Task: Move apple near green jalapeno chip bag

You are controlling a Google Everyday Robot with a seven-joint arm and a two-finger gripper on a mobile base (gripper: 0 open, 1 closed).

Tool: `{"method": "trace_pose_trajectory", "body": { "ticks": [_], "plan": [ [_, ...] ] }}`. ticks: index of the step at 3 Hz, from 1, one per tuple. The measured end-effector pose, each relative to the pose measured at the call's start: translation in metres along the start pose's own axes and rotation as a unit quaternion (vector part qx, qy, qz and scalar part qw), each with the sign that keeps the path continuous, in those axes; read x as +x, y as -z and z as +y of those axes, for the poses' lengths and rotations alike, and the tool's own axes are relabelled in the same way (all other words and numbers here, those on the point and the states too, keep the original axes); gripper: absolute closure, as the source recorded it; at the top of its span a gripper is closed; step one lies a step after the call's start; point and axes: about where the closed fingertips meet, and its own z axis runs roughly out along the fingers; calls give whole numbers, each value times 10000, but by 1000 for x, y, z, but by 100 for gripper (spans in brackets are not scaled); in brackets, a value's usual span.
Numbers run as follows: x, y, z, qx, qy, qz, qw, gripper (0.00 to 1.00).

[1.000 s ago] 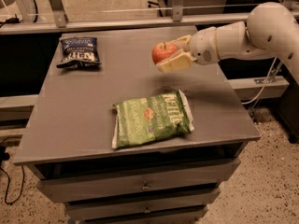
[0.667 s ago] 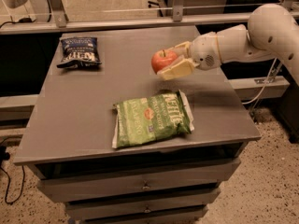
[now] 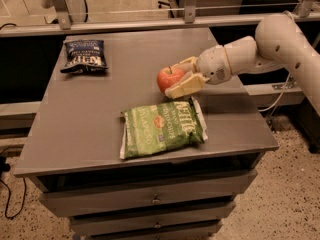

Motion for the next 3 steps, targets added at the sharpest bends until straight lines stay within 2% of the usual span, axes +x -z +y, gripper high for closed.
{"method": "trace_pose_trajectory", "body": {
  "ticks": [3],
  "plan": [
    [1, -17, -1, -190, 62, -98, 9998, 29]
  ]
}}
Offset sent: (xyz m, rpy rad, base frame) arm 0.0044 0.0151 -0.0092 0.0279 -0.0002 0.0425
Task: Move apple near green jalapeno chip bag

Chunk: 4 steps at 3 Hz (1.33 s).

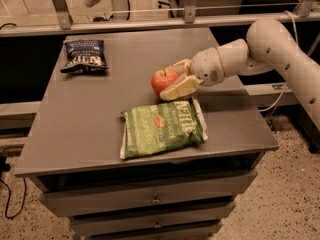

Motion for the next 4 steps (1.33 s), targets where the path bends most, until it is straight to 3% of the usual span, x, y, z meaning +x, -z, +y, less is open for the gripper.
{"method": "trace_pose_trajectory", "body": {
  "ticks": [1, 2, 3, 4],
  "plan": [
    [0, 1, 0, 4, 0, 17, 10000, 7],
    [-1, 1, 0, 9, -2, 29, 10000, 0],
    [-1, 4, -1, 38, -3, 28, 10000, 0],
    [-8, 18, -7, 235, 6, -50, 9997, 0]
  ]
}}
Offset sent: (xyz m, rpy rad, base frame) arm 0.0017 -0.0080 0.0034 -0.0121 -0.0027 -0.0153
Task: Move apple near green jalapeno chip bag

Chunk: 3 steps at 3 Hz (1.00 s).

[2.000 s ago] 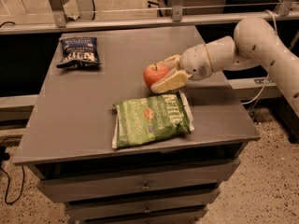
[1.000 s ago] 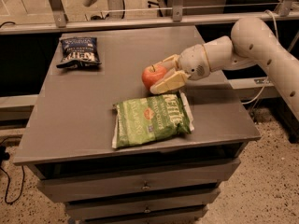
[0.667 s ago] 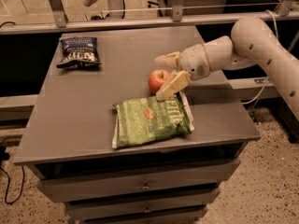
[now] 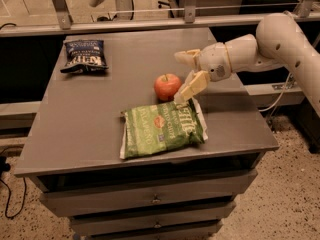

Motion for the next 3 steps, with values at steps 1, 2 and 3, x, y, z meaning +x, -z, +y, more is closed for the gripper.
{"method": "trace_pose_trajectory", "body": {
  "ticks": [1, 2, 3],
  "plan": [
    [-19, 49, -21, 549, 95, -313, 9980, 0],
    [-44, 118, -54, 1325, 265, -761, 9879, 0],
    [-60, 170, -90, 2137, 338, -1255, 9682, 0]
  ]
}}
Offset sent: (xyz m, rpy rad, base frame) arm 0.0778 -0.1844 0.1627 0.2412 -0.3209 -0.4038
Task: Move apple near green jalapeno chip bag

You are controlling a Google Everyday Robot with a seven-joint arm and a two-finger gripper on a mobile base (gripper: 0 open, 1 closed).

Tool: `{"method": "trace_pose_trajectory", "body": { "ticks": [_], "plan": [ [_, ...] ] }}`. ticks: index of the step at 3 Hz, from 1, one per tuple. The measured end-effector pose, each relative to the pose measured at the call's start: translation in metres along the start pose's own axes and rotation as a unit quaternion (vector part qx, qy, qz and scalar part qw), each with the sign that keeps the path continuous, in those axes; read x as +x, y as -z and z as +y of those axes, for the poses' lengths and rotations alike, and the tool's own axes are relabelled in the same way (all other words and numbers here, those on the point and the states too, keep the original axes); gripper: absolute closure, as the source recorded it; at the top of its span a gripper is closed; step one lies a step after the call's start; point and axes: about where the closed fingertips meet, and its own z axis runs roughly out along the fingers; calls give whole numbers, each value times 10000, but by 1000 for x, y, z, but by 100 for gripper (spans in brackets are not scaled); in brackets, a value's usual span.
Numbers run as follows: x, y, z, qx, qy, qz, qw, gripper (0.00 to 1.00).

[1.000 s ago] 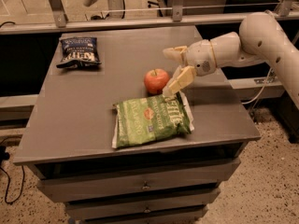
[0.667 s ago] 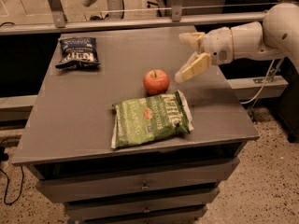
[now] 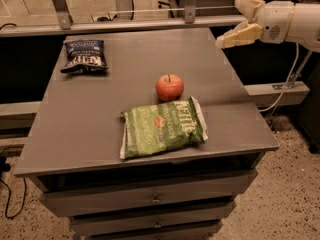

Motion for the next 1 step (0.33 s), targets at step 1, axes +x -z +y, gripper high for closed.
{"method": "trace_pose_trajectory", "body": {
  "ticks": [1],
  "plan": [
    [0, 0, 0, -1, 0, 0, 10000, 0]
  ]
}}
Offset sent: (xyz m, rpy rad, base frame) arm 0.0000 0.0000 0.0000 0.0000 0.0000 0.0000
